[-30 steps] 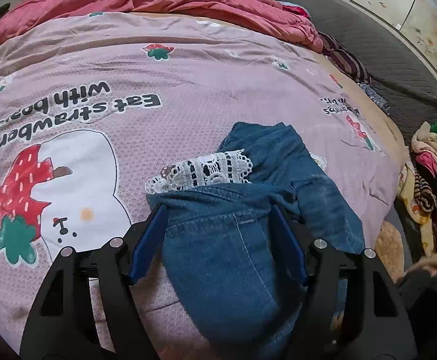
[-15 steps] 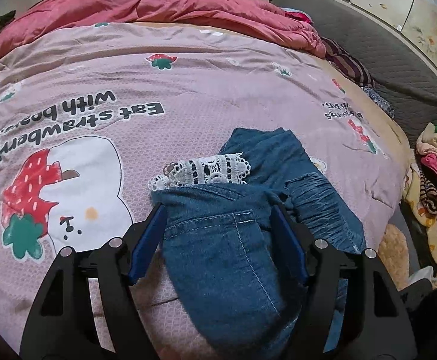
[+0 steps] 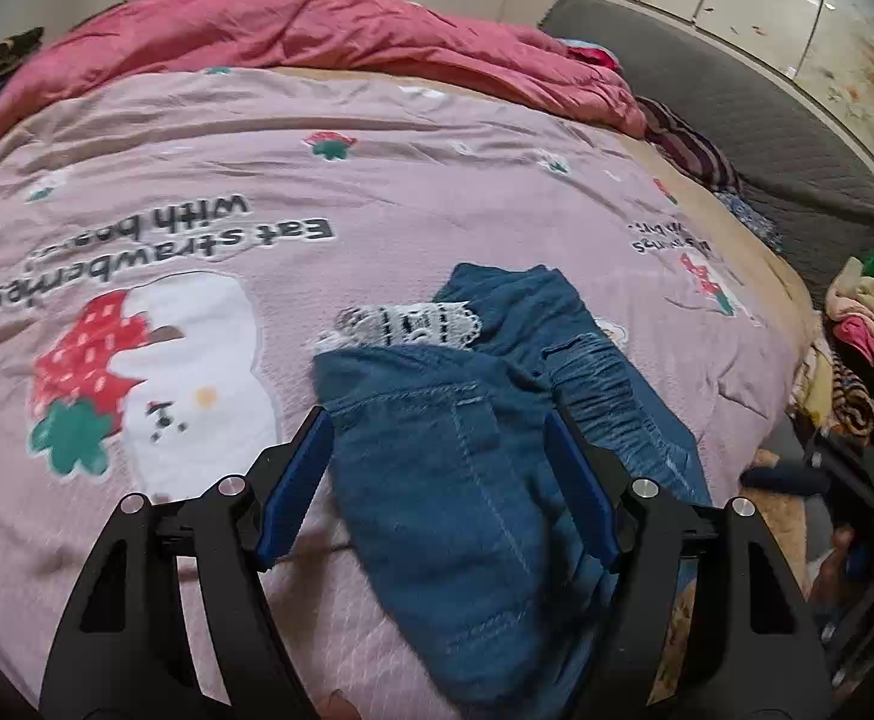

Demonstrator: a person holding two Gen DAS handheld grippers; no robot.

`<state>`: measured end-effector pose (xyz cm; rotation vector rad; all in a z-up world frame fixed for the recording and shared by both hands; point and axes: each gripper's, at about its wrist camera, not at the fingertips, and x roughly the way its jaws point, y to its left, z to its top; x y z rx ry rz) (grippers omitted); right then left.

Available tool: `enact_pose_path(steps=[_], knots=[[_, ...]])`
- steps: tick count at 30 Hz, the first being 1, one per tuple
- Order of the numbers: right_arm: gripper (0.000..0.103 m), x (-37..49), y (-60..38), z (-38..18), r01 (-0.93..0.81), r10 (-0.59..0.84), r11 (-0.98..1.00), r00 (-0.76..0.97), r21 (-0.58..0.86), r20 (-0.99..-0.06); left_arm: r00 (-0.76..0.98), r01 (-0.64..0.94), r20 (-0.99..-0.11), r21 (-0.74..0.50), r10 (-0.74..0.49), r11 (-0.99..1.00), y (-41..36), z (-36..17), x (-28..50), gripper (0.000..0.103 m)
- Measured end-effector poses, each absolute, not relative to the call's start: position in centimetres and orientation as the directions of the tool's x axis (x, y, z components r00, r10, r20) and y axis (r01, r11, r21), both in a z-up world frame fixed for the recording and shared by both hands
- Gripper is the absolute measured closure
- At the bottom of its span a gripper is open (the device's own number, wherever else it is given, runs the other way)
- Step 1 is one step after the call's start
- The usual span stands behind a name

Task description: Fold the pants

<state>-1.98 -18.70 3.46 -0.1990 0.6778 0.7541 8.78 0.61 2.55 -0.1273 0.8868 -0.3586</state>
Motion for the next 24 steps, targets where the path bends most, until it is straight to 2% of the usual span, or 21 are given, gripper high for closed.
enact_pose_path(steps=[2, 9, 11, 24], knots=[[0.037, -1.7, -19.0, 3.5, -0.675, 0.56, 0.734, 0.539, 0.074, -0.63, 0.592, 0.249, -0.724, -0.254, -0.354, 0.935, 0.8, 2.9, 7.9, 0.035], [0.036, -0.3, -20.5, 3.4, -0.626, 0.529, 0.775, 0.562, 0.09, -0.636, 0.622, 0.205, -0.719, -0.234, -0.311, 0.95, 1.5, 2.8, 5.8, 0.033], [0.023, 0.0, -20.7, 3.3, -0.61, 0.519, 0.787, 0.569, 0.097, -0.638, 0.617, 0.197, -0.726, -0.231, -0.303, 0.953, 1.5, 2.6, 5.5, 0.032], [0.022, 3.7, -23.4, 1.1, -0.432, 0.428, 0.882, 0.565, 0.189, -0.706, 0.603, 0.178, -0.75, -0.205, -0.271, 0.962, 1.3, 1.7, 5.6, 0.03]])
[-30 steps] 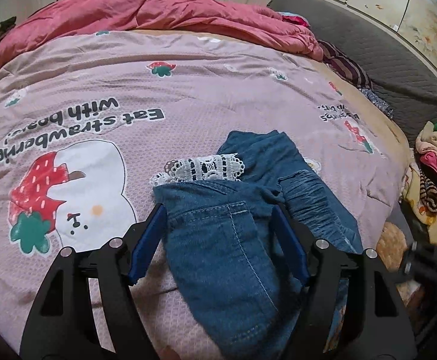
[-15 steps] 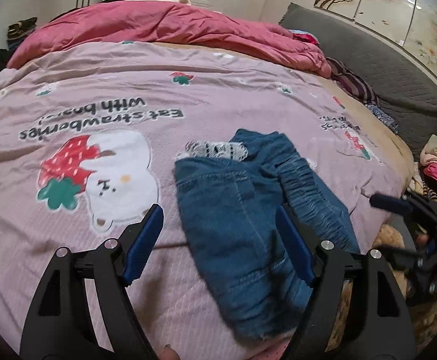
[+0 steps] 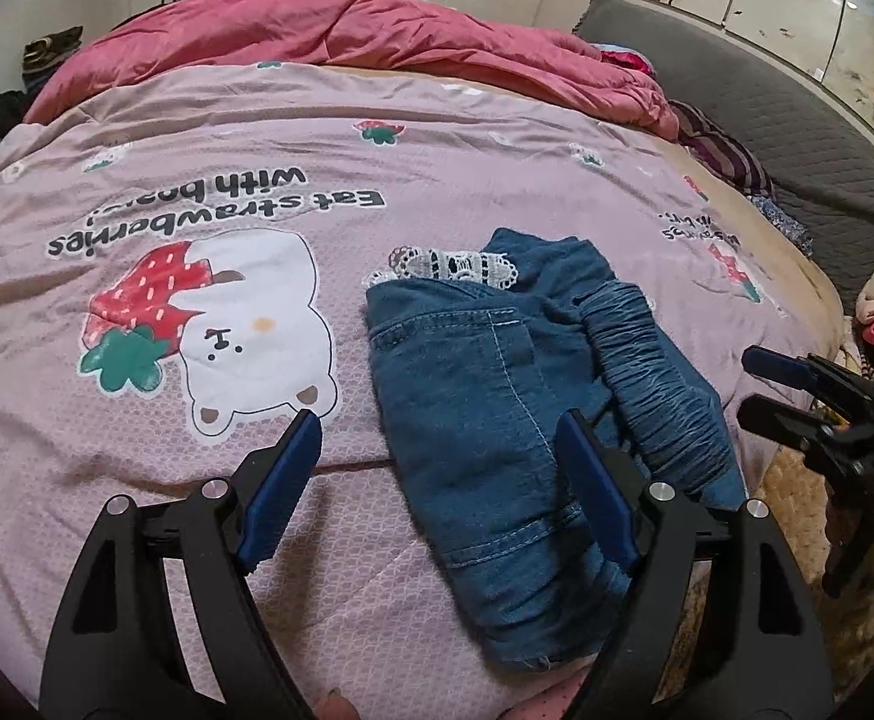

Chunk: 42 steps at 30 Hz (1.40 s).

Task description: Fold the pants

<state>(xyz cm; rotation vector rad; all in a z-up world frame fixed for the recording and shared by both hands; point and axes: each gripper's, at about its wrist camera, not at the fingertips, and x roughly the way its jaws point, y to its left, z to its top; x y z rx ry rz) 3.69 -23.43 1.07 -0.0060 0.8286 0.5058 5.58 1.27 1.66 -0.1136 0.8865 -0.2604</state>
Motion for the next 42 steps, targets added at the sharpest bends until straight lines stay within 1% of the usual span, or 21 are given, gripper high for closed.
enact_pose_path(steps=[3, 12, 13, 17, 21, 22, 23, 26, 31, 35, 37, 38, 39, 40, 41, 42], knots=[[0.022, 4.6, -23.8, 0.0, -0.403, 0.413, 0.893, 0.55, 0.202, -0.726, 0.596, 0.172, -0.758, -0.202, -0.265, 0.964, 1.2, 1.3, 5.7, 0.028], [0.023, 6.0, -23.7, -1.0, -0.4, 0.434, 0.885, 0.527, 0.238, -0.73, 0.577, 0.154, -0.778, -0.195, -0.249, 0.969, 1.0, 0.1, 6.5, 0.027], [0.024, 6.1, -23.6, -1.0, -0.401, 0.438, 0.883, 0.525, 0.242, -0.729, 0.575, 0.153, -0.78, -0.195, -0.248, 0.969, 0.9, 0.0, 6.6, 0.027], [0.033, 6.2, -23.4, -0.8, -0.416, 0.459, 0.873, 0.52, 0.255, -0.721, 0.569, 0.15, -0.782, -0.205, -0.254, 0.967, 0.8, -0.3, 7.0, 0.027], [0.034, 6.4, -23.1, -0.7, -0.428, 0.471, 0.865, 0.515, 0.261, -0.716, 0.56, 0.157, -0.783, -0.221, -0.271, 0.963, 0.3, -0.5, 7.3, 0.027], [0.035, 6.6, -23.0, -0.8, -0.43, 0.48, 0.861, 0.509, 0.272, -0.714, 0.555, 0.161, -0.785, -0.224, -0.276, 0.961, 0.1, -0.6, 7.3, 0.027], [0.039, 6.7, -23.0, -0.8, -0.432, 0.485, 0.858, 0.505, 0.277, -0.714, 0.551, 0.167, -0.786, -0.224, -0.279, 0.96, -0.2, -0.7, 7.3, 0.027], [0.042, 6.9, -22.7, -0.7, -0.447, 0.494, 0.85, 0.496, 0.277, -0.714, 0.546, 0.177, -0.789, -0.22, -0.282, 0.959, -0.9, -0.9, 7.3, 0.027], [0.042, 7.8, -22.5, -1.1, -0.444, 0.511, 0.842, 0.474, 0.306, -0.718, 0.542, 0.163, -0.789, -0.24, -0.29, 0.957, -1.2, -1.4, 7.6, 0.027], [0.042, 8.5, -23.4, -2.0, -0.388, 0.52, 0.846, 0.454, 0.365, -0.723, 0.544, 0.151, -0.784, -0.259, -0.299, 0.954, -1.3, -1.4, 7.7, 0.027], [0.042, 8.6, -23.9, -2.2, -0.356, 0.494, 0.864, 0.467, 0.356, -0.733, 0.542, 0.149, -0.784, -0.264, -0.302, 0.953, -1.5, -1.5, 7.8, 0.027], [0.046, 8.6, -24.1, -2.3, -0.349, 0.489, 0.867, 0.466, 0.355, -0.738, 0.543, 0.149, -0.783, -0.265, -0.303, 0.953, -1.6, -1.5, 7.7, 0.029], [0.052, 8.7, -24.2, -2.5, -0.354, 0.496, 0.863, 0.457, 0.36, -0.738, 0.542, 0.152, -0.783, -0.265, -0.304, 0.952, -1.7, -1.5, 7.7, 0.031], [0.057, 8.7, -24.0, -2.6, -0.361, 0.498, 0.861, 0.453, 0.358, -0.74, 0.541, 0.157, -0.783, -0.267, -0.309, 0.951, -1.9, -1.5, 7.7, 0.035], [0.071, 8.6, -23.6, -2.7, -0.384, 0.507, 0.852, 0.44, 0.354, -0.741, 0.54, 0.158, -0.782, -0.269, -0.311, 0.95, -2.0, -1.4, 7.7, 0.037], [0.079, 8.5, -23.3, -2.7, -0.4, 0.518, 0.844, 0.435, 0.357, -0.736, 0.541, 0.158, -0.782, -0.267, -0.31, 0.951, -2.1, -1.4, 7.7, 0.038]])
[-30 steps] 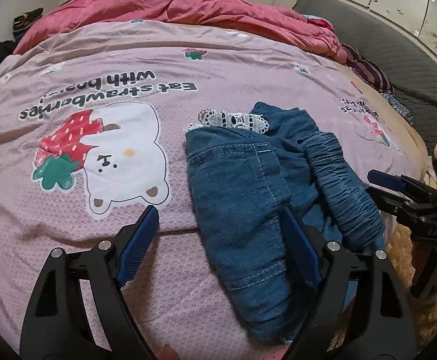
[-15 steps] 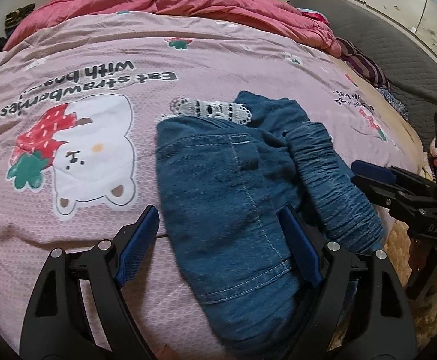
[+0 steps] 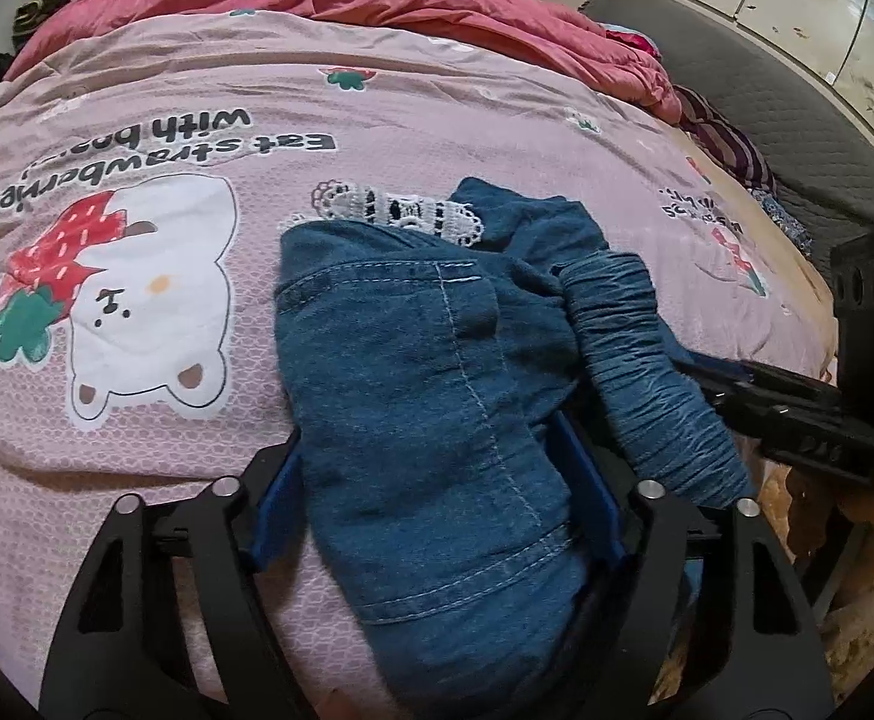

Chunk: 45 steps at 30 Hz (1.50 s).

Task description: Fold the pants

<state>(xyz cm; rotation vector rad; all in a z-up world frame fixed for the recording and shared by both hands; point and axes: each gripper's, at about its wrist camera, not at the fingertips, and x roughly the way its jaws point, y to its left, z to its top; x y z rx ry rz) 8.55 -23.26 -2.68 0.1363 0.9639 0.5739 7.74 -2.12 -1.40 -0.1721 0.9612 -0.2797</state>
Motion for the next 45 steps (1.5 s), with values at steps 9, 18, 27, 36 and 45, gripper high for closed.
enact_pose_path(steps=[9, 18, 27, 36, 45], knots=[[0.092, 6.7, -20.9, 0.5, -0.504, 0.524, 0.825, 0.515, 0.255, -0.679, 0.633, 0.17, -0.721, -0.228, -0.284, 0.959, -2.8, 1.1, 6.9, 0.066], [0.092, 10.9, -19.8, 3.8, -0.524, 0.529, 0.825, 0.583, 0.211, -0.617, 0.69, 0.15, -0.677, -0.211, -0.255, 0.966, -3.0, 4.2, 11.3, 0.066], [0.092, 16.2, -20.1, 2.9, -0.468, 0.503, 0.851, 0.593, 0.238, -0.629, 0.687, 0.145, -0.693, -0.167, -0.221, 0.975, -3.5, 3.6, 16.2, 0.066], [0.088, 17.1, -20.6, -0.9, -0.409, 0.435, 0.885, 0.56, 0.222, -0.705, 0.63, 0.128, -0.745, -0.175, -0.216, 0.976, -2.8, 0.6, 17.3, 0.058], [0.052, 17.3, -22.3, -3.2, -0.298, 0.345, 0.932, 0.557, 0.206, -0.755, 0.607, 0.114, -0.767, -0.178, -0.21, 0.977, -2.7, -0.7, 17.1, 0.039]])
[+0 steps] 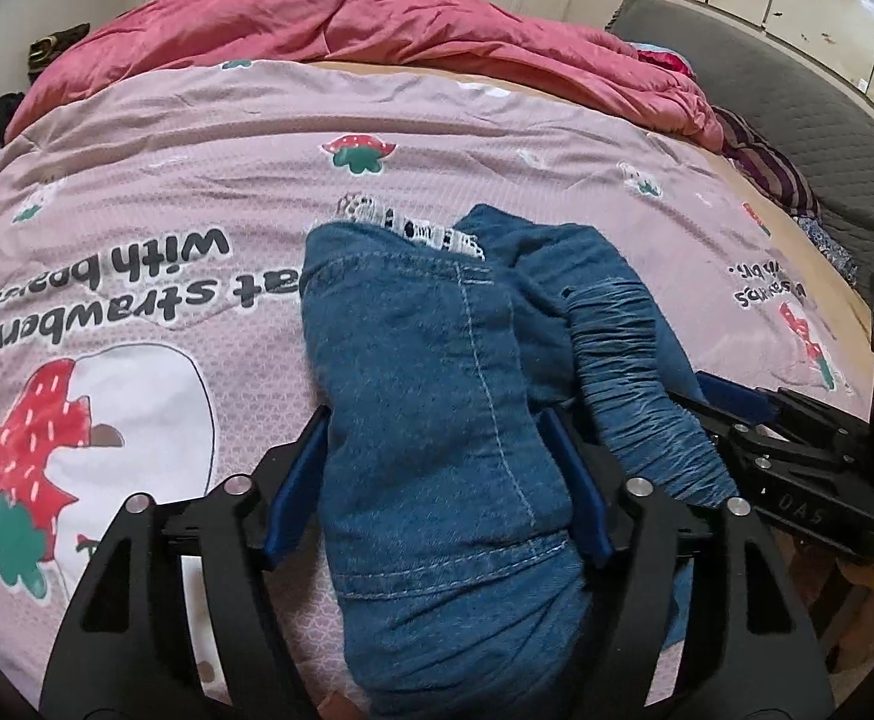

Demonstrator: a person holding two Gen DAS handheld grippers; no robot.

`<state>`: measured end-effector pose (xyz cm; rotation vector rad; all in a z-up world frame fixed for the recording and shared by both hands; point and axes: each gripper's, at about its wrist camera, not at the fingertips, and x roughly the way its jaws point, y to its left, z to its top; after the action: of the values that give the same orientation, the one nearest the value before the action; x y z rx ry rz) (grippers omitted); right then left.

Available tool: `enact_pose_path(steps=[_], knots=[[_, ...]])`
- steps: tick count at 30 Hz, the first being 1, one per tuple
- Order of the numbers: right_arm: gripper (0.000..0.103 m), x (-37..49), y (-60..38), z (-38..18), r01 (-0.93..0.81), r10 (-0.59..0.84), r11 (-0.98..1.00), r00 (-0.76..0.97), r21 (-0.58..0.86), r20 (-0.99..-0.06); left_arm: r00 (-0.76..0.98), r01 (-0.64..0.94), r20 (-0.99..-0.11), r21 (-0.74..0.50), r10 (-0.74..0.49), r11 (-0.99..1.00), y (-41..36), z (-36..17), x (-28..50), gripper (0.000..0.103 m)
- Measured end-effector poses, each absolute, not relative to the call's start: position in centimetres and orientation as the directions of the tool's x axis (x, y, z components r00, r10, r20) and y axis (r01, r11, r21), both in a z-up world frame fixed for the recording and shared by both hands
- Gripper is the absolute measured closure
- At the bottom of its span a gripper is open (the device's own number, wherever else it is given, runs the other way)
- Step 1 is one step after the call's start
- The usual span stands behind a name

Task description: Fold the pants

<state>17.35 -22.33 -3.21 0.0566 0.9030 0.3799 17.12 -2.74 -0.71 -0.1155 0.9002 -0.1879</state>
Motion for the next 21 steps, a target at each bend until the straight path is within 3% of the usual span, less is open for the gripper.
enact_pose_path(steps=[7, 10, 21], knots=[[0.045, 16.2, -23.3, -2.4, -0.283, 0.333, 0.938, 0.577, 0.2, -0.746, 0.61, 0.095, -0.764, -0.192, -0.21, 0.977, -2.2, -0.6, 16.3, 0.03], [0.034, 15.4, -23.7, -1.7, -0.29, 0.35, 0.933, 0.594, 0.214, -0.724, 0.616, 0.088, -0.759, -0.2, -0.212, 0.976, -1.9, -0.4, 15.7, 0.029], [0.032, 11.4, -24.3, 1.7, -0.311, 0.363, 0.929, 0.656, 0.202, -0.661, 0.67, 0.099, -0.71, -0.203, -0.216, 0.974, -1.6, 2.4, 11.9, 0.015]])
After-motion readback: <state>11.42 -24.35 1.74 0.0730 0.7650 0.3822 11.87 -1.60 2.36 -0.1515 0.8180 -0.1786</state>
